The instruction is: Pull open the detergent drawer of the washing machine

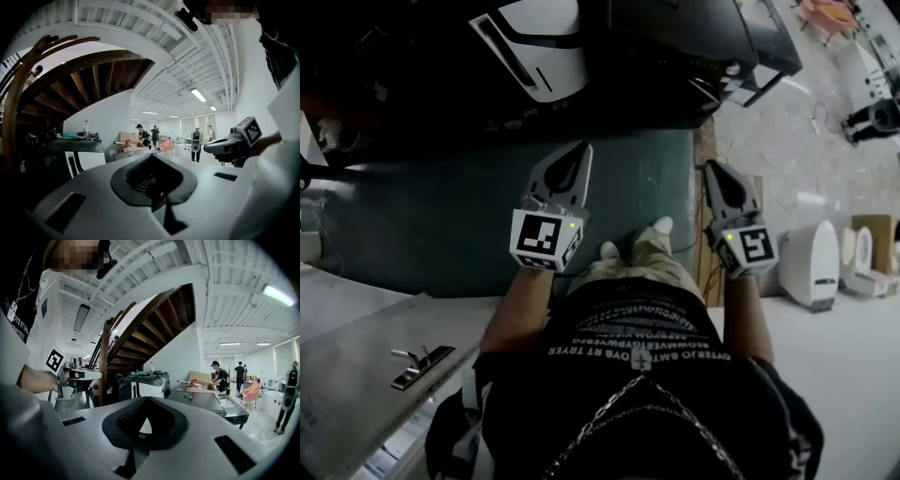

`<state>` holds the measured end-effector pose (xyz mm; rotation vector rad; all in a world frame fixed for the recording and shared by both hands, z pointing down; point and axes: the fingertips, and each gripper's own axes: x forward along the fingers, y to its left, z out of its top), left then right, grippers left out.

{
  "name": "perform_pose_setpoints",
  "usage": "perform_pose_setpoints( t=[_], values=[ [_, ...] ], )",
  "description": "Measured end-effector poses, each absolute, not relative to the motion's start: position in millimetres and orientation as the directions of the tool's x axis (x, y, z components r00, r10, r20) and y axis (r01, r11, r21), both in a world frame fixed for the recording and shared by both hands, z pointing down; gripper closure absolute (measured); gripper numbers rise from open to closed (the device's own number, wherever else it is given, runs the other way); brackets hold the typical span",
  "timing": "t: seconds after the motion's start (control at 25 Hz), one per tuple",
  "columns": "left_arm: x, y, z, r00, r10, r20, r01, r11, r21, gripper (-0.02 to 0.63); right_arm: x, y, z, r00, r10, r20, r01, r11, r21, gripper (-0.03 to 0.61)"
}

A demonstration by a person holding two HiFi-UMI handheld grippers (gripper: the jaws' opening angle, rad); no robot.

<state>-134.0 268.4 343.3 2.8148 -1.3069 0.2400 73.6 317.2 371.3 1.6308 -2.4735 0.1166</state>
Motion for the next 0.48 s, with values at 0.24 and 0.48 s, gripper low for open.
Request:
perform_pose_setpoints(
  t=[0.24,0.48],
  values=[
    [-143,263,345,0.644,-0.749,0.154,-0.753,-0.656,-0.043,0.611,57,308,366,-0.396,-0.902,0.171,-0.914,0.405,0.021,0.577],
    [-146,263,341,0.659,-0.737,0.149,-0.74,-0.671,-0.05,0.611,54,308,367,-0.37,-0.91,0.187,-0.924,0.382,0.03,0.575]
  ],
)
